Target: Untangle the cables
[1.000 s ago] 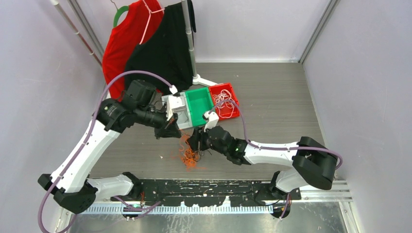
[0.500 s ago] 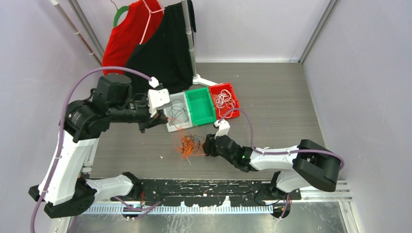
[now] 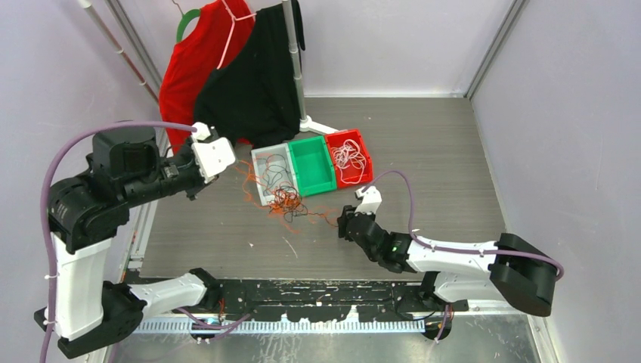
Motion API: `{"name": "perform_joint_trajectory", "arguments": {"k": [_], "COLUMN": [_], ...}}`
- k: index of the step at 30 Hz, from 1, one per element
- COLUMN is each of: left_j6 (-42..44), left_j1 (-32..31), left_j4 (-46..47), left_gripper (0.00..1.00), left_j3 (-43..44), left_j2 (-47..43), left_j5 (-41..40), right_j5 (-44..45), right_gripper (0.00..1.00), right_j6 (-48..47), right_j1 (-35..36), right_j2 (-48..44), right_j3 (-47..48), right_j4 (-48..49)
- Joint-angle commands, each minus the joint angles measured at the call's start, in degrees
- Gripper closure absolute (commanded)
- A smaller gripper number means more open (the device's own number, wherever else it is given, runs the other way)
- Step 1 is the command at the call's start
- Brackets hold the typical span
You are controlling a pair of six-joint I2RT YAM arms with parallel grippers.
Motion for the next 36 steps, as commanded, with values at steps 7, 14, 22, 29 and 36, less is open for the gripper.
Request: {"name": "perform_joint_trajectory", "arguments": {"k": [7, 14, 22, 29, 36], "left_j6": [6.9, 9.9, 2.0, 2.4, 0.8], "left_j1": [0.2, 0.2, 0.2, 0.2, 0.1], "left_j4": [2.1, 7.9, -0.5, 6.9, 6.6], "left_gripper": [1.00, 1.00, 1.00, 1.00, 1.00], "left_j3": [4.9, 5.6, -2.4, -16.2, -19.4], "left_j2": [-2.2, -4.6, -6.0, -8.8, -5.6], "left_j5": [-13.9, -21.9, -3.1, 0.3, 1.6], "right_j5": [14.9, 15.3, -2.2, -28.8, -36.7], "right_gripper": [0.61, 0.62, 0.44, 0.39, 0.38], "right_j6": [11.0, 15.5, -4.2, -11.4, -12.2], "right_j1": [-1.6, -5.8, -6.0, -5.4, -0.3], "right_j2": [-6.2, -5.2, -12.9, -12.7, -7.0], "right_j3": [2.3, 4.0, 4.2, 15.5, 23.2], "right_j4": [-20.4, -29.1, -9.2, 0.1, 6.5]}}
